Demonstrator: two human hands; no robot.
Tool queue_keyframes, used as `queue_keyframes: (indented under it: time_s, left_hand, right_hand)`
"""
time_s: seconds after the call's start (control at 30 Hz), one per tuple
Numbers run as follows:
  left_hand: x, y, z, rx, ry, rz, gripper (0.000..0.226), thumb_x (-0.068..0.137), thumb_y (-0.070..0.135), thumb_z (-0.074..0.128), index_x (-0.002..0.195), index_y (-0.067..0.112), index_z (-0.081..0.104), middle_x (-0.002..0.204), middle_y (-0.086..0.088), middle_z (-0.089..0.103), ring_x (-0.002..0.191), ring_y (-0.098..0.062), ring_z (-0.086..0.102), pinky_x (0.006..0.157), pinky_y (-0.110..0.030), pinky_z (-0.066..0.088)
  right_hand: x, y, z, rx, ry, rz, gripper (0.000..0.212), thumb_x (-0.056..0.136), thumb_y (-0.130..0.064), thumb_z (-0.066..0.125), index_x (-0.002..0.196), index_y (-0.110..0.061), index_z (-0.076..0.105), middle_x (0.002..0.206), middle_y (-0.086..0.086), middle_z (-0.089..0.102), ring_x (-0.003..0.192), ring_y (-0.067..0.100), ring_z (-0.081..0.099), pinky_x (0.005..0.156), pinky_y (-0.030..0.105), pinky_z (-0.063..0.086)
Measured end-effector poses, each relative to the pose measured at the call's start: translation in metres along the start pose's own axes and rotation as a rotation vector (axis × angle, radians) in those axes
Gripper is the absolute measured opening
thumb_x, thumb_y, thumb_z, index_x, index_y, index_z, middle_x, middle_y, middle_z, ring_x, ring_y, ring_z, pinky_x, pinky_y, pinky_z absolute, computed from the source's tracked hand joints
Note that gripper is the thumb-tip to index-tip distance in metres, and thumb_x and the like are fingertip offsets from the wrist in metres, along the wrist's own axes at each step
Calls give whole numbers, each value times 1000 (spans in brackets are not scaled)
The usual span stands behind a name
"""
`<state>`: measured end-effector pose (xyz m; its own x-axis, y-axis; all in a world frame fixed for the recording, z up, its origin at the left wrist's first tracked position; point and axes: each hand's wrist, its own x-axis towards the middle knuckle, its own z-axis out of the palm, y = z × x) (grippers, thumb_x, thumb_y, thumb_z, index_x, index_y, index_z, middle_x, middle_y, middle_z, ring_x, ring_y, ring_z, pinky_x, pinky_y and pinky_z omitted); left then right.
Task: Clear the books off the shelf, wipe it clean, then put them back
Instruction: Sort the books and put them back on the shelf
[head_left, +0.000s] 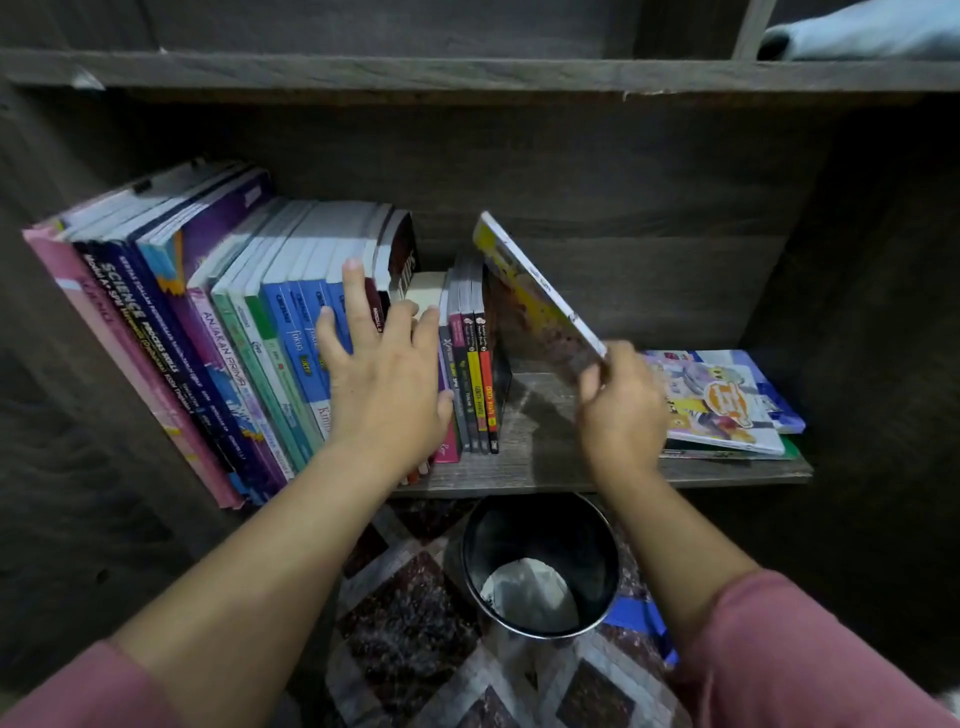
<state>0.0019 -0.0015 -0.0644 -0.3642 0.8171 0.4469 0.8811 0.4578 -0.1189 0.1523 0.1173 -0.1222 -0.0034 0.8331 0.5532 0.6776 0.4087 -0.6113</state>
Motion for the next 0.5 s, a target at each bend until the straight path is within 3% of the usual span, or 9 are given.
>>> queue_keyframes:
  time_s: [0.13, 0.2, 0.33, 0.4, 0.5]
  left_hand:
    - [-1, 14, -10, -102, 83, -53, 80, 79, 44, 66, 146, 14, 33, 151, -13, 27, 144, -44, -1, 110, -63, 12]
    - [-1, 21, -12, -163, 150, -27, 80, 78, 41, 68, 145, 14, 33, 149, -13, 30, 144, -39, 12, 109, -60, 17]
    - [-3, 40, -9, -313, 175, 224, 71, 81, 39, 68, 143, 17, 41, 138, -5, 44, 129, -24, 40, 102, -45, 30]
    - [-7, 54, -6, -377, 71, 259, 62, 85, 46, 64, 139, 21, 46, 128, 0, 52, 112, -20, 55, 93, -39, 40]
    - [-10, 74, -1, -358, -75, 170, 40, 89, 44, 58, 121, 19, 54, 108, -3, 60, 93, -29, 63, 75, -39, 50]
  right_hand:
    - [30, 4, -44, -48, 314, -257, 29, 84, -4, 56, 108, -14, 68, 101, 7, 67, 89, 36, 51, 68, 26, 28]
    - [42, 8, -63, -69, 371, -356, 28, 87, -6, 53, 105, -15, 71, 108, 4, 68, 90, 36, 51, 69, 25, 31]
    - [48, 19, -79, -95, 208, -489, 26, 87, -11, 53, 105, -17, 71, 131, 10, 56, 104, 37, 50, 77, 47, 48]
    - [44, 22, -77, -46, 105, -540, 28, 82, -2, 60, 105, -15, 71, 135, 15, 51, 103, 34, 55, 77, 42, 50]
    - [33, 16, -68, 33, -51, -604, 31, 82, 0, 65, 107, -16, 69, 133, 14, 50, 105, 30, 59, 76, 31, 48]
